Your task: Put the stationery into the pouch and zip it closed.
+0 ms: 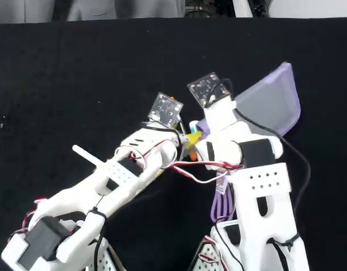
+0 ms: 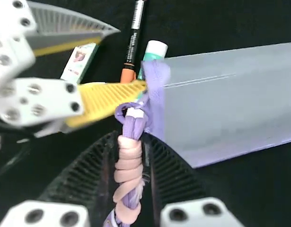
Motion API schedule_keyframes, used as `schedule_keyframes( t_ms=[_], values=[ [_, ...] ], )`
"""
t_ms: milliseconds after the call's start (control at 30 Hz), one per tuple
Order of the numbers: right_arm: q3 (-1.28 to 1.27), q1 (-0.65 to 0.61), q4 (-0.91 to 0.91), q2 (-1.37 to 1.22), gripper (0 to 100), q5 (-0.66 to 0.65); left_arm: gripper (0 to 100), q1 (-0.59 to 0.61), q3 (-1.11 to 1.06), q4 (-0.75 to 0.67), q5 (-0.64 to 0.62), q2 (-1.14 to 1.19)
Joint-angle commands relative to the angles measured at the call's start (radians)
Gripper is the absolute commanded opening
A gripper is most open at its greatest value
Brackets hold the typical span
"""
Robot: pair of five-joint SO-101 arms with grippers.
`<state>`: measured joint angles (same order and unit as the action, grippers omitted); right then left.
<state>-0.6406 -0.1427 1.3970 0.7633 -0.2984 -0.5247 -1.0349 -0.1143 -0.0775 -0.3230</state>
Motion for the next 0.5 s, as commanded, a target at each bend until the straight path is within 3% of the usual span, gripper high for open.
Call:
schedule_keyframes(
  t_ms=[0, 167, 467],
  values=[
    [0.018, 0.055, -0.02, 0.033, 1.1, -0.011, 23, 0.027, -0.028, 0.003, 0.014, -0.087],
    [0.018, 0.064, -0.02, 0.033, 1.1, -0.043, 23, 0.018, -0.099, 0.003, 0.132, -0.18],
    [0.018, 0.061, -0.014, 0.033, 1.1, -0.046, 23, -0.008, -0.107, 0.006, 0.135, -0.212]
  ],
)
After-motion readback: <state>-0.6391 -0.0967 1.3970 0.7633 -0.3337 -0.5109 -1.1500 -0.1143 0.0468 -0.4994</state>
